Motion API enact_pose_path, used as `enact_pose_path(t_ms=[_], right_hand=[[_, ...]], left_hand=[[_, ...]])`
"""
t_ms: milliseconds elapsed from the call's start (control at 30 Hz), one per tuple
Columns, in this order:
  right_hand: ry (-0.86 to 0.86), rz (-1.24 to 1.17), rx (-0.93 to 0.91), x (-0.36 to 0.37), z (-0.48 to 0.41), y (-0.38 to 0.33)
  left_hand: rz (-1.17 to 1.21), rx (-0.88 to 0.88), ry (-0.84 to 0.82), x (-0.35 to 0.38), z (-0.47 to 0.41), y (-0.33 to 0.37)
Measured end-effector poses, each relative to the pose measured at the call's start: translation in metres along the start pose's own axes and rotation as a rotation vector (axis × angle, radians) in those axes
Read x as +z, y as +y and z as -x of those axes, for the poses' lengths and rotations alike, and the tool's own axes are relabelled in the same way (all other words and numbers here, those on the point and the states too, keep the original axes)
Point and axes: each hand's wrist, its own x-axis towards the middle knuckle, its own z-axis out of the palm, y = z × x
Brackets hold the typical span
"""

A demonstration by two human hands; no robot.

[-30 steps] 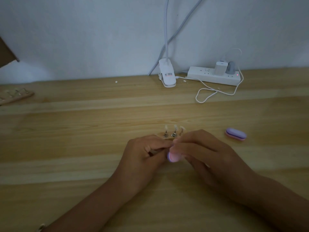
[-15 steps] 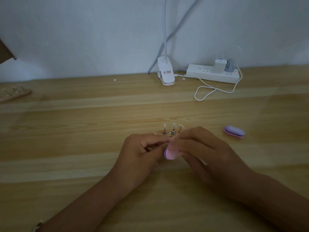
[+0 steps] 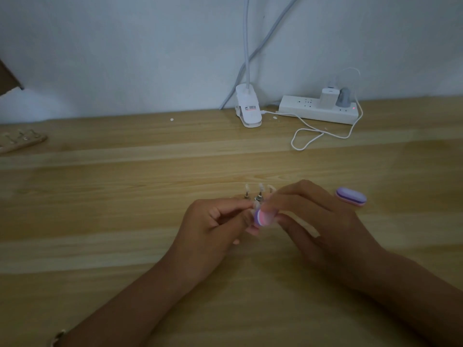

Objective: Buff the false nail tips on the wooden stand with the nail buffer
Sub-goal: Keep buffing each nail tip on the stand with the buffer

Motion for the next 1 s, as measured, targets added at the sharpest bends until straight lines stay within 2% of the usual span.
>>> enact_pose_path(t_ms=[100,167,267,433,733,833,1000], right_hand=[[0.001,0.063,-0.068,0.001,0.001,-0.004],[0.014,0.150,-0.034,-0.005,0.001,0.004],[0.073,0.017,0.088,-0.009,0.001,0.011],[0.072,0.025,-0.020,0.003,0.002,-0.002],[0.060,0.044,-0.021,0.005,0.001,-0.001],[0.085,0.066,0.029,0.001,-0.003,0.003],[0.057,0.026,-0.040,0.005,0.001,-0.004]], left_hand=[[-0.028,0.015,-0.021,-0.001,0.000,-0.001],[-0.010,-0.001,-0.043,-0.001,0.001,-0.001],[0.016,-0.020,-0.064,0.000,0.001,0.000],[0.013,-0.008,-0.098,0.000,0.001,0.002],[0.022,-0.014,-0.097,0.001,0.001,0.003],[0.042,-0.039,-0.090,0.001,0.001,0.003],[0.040,-0.020,-0.106,0.001,0.000,0.004]])
